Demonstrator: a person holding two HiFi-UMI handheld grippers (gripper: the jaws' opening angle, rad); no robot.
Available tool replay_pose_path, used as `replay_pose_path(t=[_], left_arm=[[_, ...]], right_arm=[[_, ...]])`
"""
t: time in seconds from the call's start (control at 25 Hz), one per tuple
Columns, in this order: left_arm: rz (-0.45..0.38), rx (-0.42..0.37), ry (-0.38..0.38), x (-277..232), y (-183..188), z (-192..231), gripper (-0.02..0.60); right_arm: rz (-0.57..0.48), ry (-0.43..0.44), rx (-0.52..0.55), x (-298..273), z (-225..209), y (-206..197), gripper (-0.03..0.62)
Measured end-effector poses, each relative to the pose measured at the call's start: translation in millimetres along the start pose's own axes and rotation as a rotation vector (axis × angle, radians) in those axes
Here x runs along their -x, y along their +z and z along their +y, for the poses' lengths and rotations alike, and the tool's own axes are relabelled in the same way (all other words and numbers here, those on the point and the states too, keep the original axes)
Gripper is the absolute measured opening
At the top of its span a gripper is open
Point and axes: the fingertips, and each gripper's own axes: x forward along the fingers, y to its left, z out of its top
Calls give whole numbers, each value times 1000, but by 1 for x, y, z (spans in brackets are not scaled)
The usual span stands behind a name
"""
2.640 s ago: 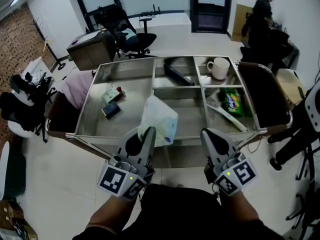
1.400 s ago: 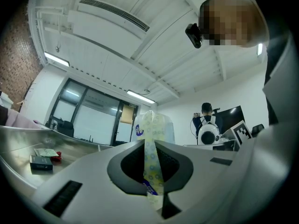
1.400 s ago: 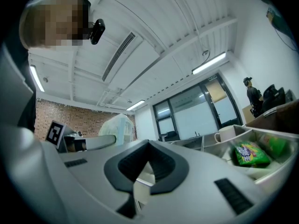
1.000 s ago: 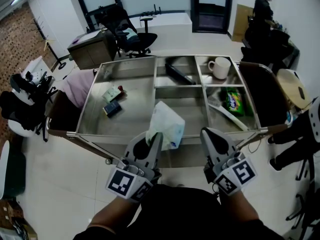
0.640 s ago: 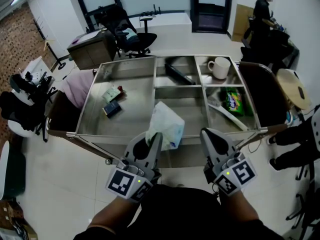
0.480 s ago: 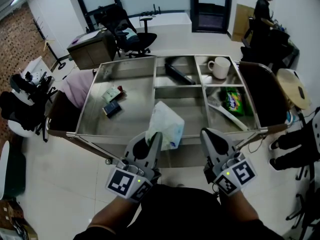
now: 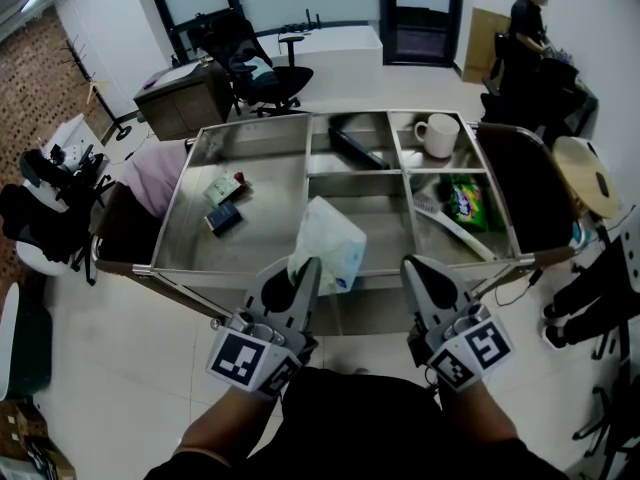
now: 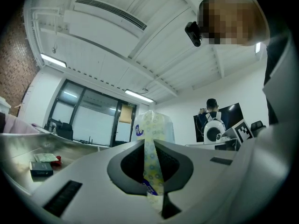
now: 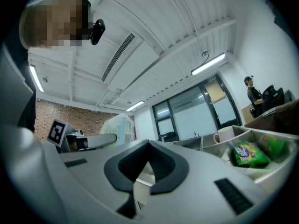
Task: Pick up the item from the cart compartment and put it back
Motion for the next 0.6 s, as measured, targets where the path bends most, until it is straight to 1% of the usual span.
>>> replay_pose_path(t=[0.12,0.24,0.44,0.56,0.6], left_arm=[[58,-75,-18,-10,4,3,2],[120,-144,-16,-21,6,8,2],[244,-263,-38,-48,-6,17,2],[293,-293,-67,-68,-14,22,2],[308,-314,-71,-75,-16,24,2]], right_arm=[[-5,-1,0,1,0,1,17],[-7,2,2,1,2,1,17],[-8,-2,4,2,1,2,17],[-11,-6,4,3,1,3,17],[-12,-7,5,3,1,3,17]])
